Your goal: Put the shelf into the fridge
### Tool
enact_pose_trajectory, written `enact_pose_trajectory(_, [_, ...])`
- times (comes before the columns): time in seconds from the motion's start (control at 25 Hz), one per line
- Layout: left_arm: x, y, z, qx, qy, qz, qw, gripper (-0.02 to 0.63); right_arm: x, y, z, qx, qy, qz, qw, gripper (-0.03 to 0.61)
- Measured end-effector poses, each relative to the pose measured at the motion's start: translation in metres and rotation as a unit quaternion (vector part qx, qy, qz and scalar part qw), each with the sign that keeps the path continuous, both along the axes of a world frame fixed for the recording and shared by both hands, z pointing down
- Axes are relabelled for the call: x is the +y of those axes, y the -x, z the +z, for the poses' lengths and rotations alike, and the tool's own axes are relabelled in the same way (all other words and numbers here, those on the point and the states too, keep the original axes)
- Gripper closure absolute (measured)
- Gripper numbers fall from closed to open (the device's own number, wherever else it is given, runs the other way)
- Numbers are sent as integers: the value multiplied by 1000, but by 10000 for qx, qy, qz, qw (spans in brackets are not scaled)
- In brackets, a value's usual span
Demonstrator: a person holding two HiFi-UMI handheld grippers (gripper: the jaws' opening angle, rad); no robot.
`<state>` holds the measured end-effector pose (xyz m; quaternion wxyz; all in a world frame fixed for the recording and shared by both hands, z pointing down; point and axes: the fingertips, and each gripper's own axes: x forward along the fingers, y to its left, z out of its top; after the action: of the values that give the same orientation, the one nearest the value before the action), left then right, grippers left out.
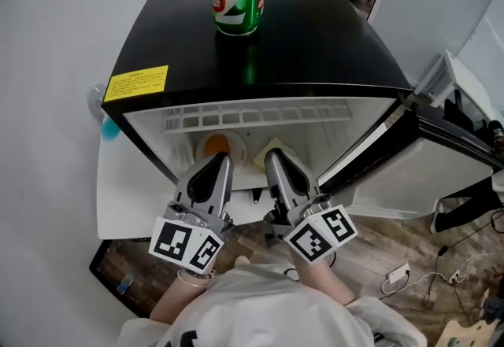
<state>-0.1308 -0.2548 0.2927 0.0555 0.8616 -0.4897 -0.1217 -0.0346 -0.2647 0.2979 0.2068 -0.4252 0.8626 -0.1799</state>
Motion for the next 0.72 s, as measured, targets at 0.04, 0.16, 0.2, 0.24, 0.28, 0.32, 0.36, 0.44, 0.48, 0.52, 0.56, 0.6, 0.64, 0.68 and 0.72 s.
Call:
enact_pose_trajectory(0.04, [0, -2, -3, -16, -15, 35, 10000, 594, 1, 1, -5, 0, -68, -40, 10000, 528])
enact_pose_trajectory(0.16, [1, -12, -15, -60, -137, 76, 9999, 594, 2, 0, -22, 17, -310, -110, 9995, 528])
enact_pose_trajectory(0.2, [4, -15, -17, -68, -177, 69, 9998, 594, 5, -2, -26, 39, -365, -107, 9993, 528])
enact_pose_trajectory(0.24, [8, -19, -19, -77, -203, 61, 9997, 594, 9, -5, -28, 88, -414, -99, 9991, 528])
enact_pose_trajectory(0.28, [13, -23, -19, -94, -214, 50, 9997, 594, 14, -8, -29, 175, -467, -89, 9987, 528])
enact_pose_trajectory(0.32, [18, -27, -19, -117, -216, 31, 9997, 594, 20, -11, -30, 290, -528, -74, 9982, 528])
enact_pose_trajectory(0.36, [23, -29, -19, -136, -215, -1, 9997, 594, 25, -14, -31, 403, -587, -56, 9974, 528])
enact_pose_trajectory(0.44, [32, -33, -20, -123, -210, -78, 9997, 594, 36, -21, -34, 500, -651, -48, 9966, 528])
enact_pose_trajectory(0.48, [37, -35, -21, -104, -206, -105, 9997, 594, 41, -24, -35, 486, -659, -67, 9966, 528])
enact_pose_trajectory(0.52, [41, -39, -22, -97, -209, -118, 9997, 594, 47, -26, -36, 460, -663, -101, 9967, 528])
enact_pose_trajectory(0.56, [45, -43, -25, -111, -225, -122, 9996, 594, 52, -28, -38, 428, -659, -157, 9968, 528])
enact_pose_trajectory(0.6, [51, -48, -28, -143, -250, -133, 9995, 594, 58, -30, -39, 384, -633, -238, 9970, 528])
enact_pose_trajectory(0.64, [59, -52, -30, -179, -275, -168, 9993, 594, 66, -32, -39, 337, -587, -327, 9972, 528])
enact_pose_trajectory(0.68, [68, -54, -31, -203, -291, -232, 9991, 594, 74, -34, -38, 309, -546, -396, 9972, 528])
enact_pose_trajectory(0.72, [76, -55, -31, -210, -294, -309, 9989, 594, 81, -37, -36, 314, -527, -433, 9972, 528])
